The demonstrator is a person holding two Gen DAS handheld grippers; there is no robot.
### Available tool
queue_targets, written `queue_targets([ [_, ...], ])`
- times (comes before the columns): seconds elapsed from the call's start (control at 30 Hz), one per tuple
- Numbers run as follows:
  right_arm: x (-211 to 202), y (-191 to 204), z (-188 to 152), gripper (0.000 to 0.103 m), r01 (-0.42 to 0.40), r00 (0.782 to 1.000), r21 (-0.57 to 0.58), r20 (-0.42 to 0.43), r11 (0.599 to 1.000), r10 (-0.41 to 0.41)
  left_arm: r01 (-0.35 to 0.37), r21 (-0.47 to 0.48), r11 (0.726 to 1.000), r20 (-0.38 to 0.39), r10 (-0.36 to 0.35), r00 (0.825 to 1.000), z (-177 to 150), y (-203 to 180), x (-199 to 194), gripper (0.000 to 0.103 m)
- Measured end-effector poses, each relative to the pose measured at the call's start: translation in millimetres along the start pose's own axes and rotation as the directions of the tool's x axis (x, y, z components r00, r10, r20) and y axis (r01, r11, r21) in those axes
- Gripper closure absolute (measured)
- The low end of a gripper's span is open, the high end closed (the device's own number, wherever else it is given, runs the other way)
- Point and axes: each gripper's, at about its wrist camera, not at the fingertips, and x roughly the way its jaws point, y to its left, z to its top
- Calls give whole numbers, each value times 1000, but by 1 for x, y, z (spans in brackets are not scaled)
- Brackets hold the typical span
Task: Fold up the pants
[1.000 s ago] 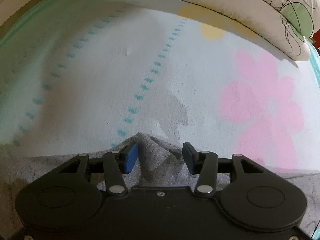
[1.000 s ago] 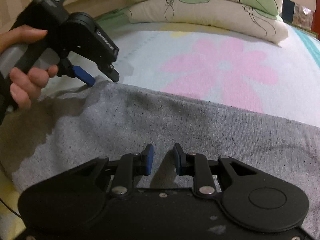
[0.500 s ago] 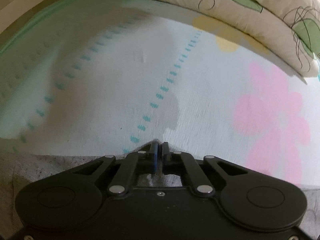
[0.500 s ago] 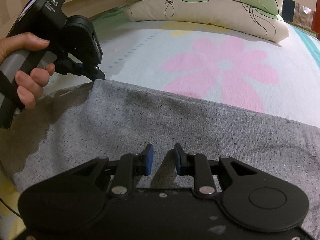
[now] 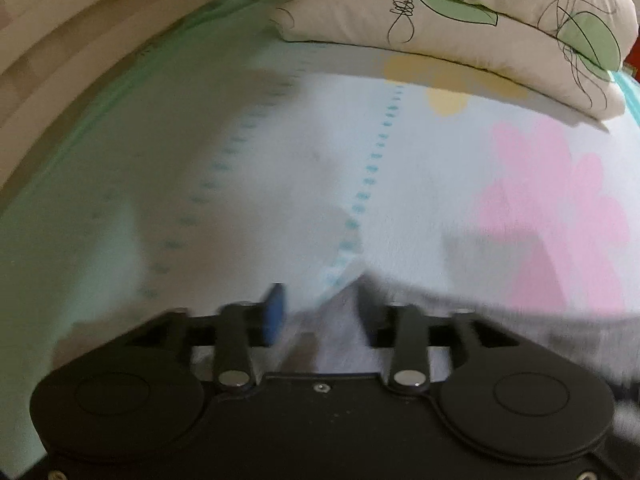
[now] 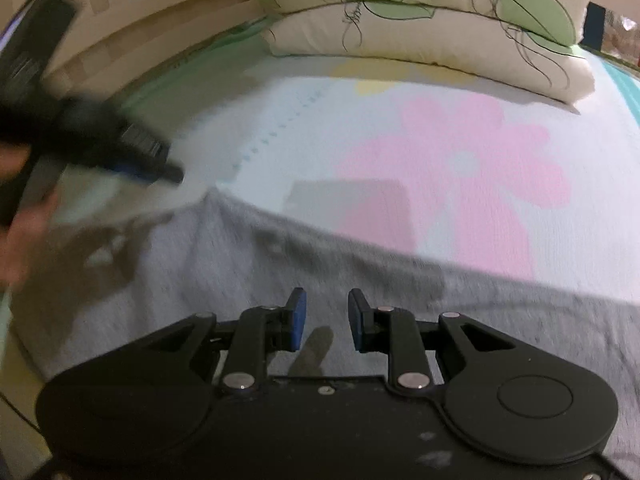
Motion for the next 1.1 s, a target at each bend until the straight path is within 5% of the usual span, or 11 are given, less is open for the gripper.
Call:
queue_targets([
  [0.17,15,7,37,71,-65,997,36,-37,997,66,20,31,999,-68,-17,998,-32,8,-16,49],
  [0.5,57,35,81,66,-121,992,12,-22,993,121,43,-212,976,-146,-75,986,-57,51,-4,49],
  [1.03,119,66,88,65,-157,967,-16,-204,987,151,-23,-259,966,-100,-3,995,-56,77,-2,49],
  [1.1,119,65,86,82,-175,962,-20,-216,984,166,-32,-245,969,-90,10,996,-56,76,-4,49],
])
